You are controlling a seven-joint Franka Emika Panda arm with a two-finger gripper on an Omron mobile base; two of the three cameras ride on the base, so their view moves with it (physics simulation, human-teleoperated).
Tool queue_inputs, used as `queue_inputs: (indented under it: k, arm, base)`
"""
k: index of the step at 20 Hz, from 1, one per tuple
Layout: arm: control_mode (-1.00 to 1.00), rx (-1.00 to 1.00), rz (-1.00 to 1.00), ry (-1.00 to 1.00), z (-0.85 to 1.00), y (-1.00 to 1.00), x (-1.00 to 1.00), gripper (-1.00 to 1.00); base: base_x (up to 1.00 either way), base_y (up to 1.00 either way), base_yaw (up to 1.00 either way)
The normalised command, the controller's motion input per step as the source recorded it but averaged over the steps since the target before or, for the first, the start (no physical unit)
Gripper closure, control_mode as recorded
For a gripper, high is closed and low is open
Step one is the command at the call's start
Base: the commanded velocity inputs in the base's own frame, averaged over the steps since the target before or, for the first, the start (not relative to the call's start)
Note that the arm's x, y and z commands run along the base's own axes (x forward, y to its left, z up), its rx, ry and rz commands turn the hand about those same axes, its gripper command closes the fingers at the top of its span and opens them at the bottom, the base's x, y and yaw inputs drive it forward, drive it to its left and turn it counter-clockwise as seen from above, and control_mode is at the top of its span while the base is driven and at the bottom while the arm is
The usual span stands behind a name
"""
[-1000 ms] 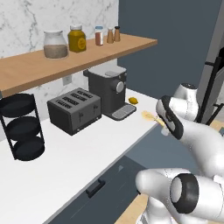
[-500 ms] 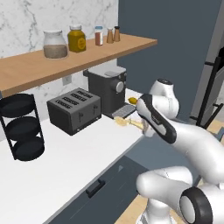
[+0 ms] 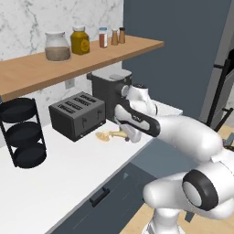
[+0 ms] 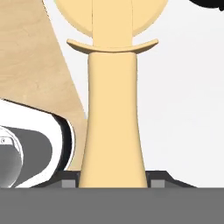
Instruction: Pick the pizza cutter from the drawer and place it on the counter.
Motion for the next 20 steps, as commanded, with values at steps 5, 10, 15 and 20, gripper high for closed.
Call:
queue_inputs:
  k: [5,10,15,20]
  arm:
    - [-1.00,-0.15,0.05,0.00,-0.64,0.51,0.55,1.00]
    - [-1.00,-0.04,0.00,0.00,-0.73,0.18,0.40,1.00]
    - [-1.00,0.00,0.00,-0.03,-0.72,0.00,0.04,1.00]
    - [-1.00,0.00,0.00,-0.02,-0.70,0.00,0.03,1.00]
  base:
    - [0.00,0.00,0.00]
    - [0.00,0.00,0.00]
    - [0.00,0.00,0.00]
    - [0.00,0.00,0.00]
